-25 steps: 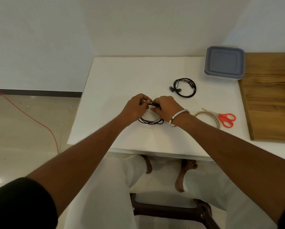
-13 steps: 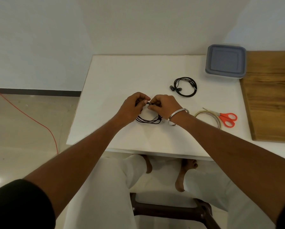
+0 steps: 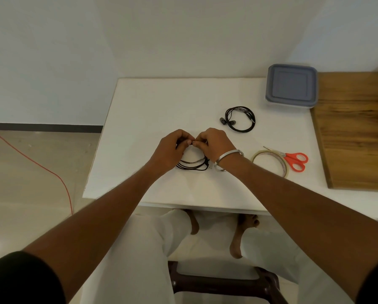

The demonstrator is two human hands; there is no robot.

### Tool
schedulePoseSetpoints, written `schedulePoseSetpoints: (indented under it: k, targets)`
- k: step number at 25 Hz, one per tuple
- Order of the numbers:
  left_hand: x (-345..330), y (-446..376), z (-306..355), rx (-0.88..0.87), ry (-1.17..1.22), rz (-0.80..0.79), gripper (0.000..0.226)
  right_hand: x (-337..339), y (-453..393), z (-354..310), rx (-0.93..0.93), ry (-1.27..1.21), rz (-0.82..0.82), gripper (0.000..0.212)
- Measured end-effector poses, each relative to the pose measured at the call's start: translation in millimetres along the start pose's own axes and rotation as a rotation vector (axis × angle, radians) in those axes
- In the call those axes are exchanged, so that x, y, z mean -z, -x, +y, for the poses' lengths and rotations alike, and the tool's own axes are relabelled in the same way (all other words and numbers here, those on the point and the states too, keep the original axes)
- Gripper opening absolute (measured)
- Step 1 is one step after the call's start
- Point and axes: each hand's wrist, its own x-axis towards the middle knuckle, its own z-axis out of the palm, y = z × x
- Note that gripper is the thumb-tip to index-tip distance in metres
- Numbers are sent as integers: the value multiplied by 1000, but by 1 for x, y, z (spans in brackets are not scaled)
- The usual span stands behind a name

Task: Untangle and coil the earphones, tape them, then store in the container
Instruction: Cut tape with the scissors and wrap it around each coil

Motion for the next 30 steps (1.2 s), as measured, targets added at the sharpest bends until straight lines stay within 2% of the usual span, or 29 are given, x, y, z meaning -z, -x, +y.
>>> schedulePoseSetpoints:
  k: [5,11,16,21,25,30]
  targets:
    - [-1,-3,0,-74,-160,52,14,0,1,5,89,224,-61,38]
    - [-7,-16,17,12,-241,185,22,13,4,19,160,199,183,31]
    - [-27,-47,47,-4,-386,201,25,44,-3,49,57,291,253,22]
    - [-51,-76,66,-34,-460,157,29,68,-9,77,-88,328,291,27]
    - [-67,-98,70,-16,-452,106,34,74,-19,85,-195,255,308,33]
    - [-80,-117,75,-28,-385,58,40,77,-26,89,-227,113,353,37]
